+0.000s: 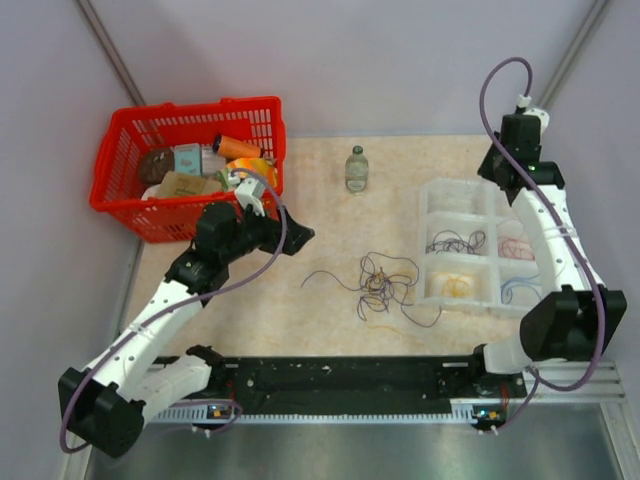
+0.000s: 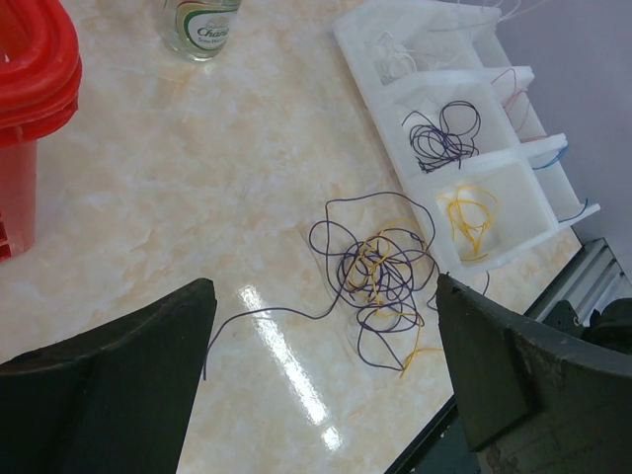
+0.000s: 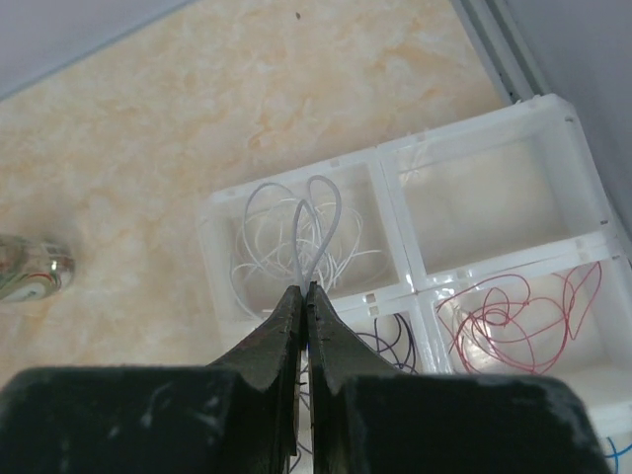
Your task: Untangle the cables
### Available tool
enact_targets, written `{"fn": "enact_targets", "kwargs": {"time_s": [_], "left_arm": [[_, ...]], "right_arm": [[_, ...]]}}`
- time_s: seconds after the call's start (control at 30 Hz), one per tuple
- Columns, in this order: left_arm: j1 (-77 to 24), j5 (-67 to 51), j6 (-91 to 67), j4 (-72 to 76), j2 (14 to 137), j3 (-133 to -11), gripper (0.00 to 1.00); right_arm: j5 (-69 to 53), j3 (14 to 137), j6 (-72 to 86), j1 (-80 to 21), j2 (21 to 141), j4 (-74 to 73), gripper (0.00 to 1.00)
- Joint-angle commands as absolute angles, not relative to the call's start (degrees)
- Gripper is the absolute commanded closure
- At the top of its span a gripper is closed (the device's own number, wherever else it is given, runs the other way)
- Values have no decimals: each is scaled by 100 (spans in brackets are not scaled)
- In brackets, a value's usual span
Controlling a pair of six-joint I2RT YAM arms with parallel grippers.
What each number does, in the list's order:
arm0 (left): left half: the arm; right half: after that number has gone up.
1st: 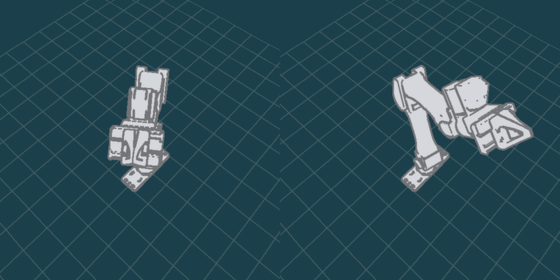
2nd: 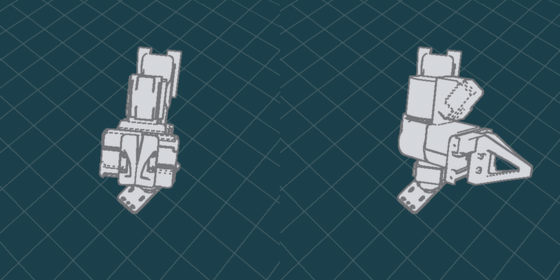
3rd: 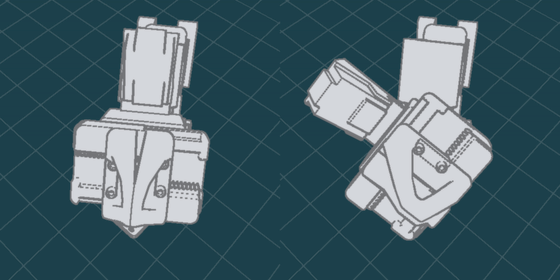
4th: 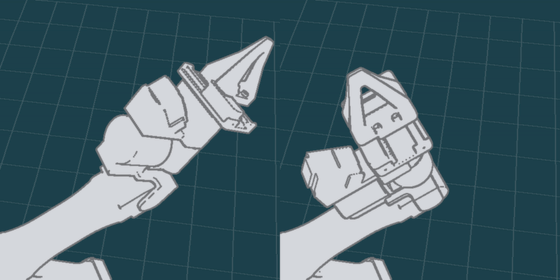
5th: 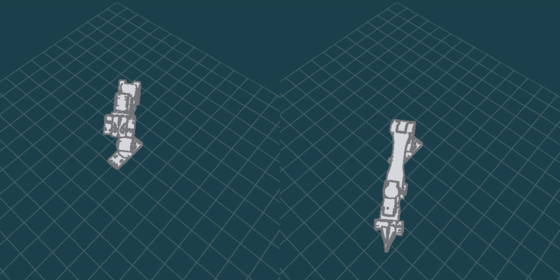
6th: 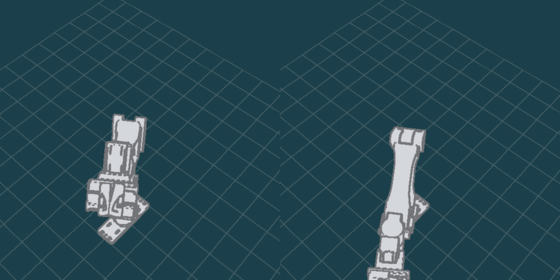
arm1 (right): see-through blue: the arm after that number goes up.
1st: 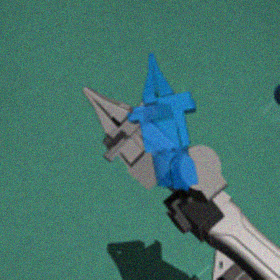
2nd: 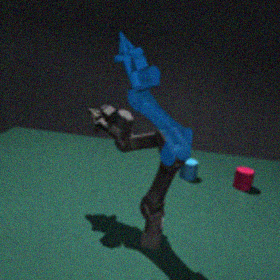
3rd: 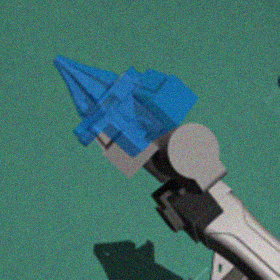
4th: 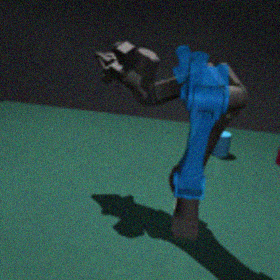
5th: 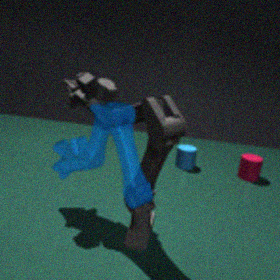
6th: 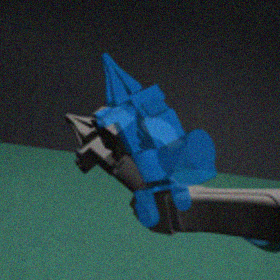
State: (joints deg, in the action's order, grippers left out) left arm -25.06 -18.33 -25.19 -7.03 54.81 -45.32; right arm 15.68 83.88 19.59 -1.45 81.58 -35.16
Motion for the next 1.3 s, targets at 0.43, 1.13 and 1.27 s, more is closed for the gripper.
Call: {"fn": "enact_targets", "kwargs": {"time_s": [0.43, 1.13, 1.27], "left_arm": [[-2558, -1898, -2188, -1283, 5634, -5089, 5], [-2575, -1749, -2539, -1485, 5616, -4913, 6], [-2593, -1916, -2821, -1380, 5607, -4790, 9]], "right_arm": [[1151, 8244, 2101, 290, 9720, -3067, 100], [1661, 7693, 2029, -1466, 8106, -5036, 8], [330, 6577, 2460, -2055, 7244, -4546, 14]]}}
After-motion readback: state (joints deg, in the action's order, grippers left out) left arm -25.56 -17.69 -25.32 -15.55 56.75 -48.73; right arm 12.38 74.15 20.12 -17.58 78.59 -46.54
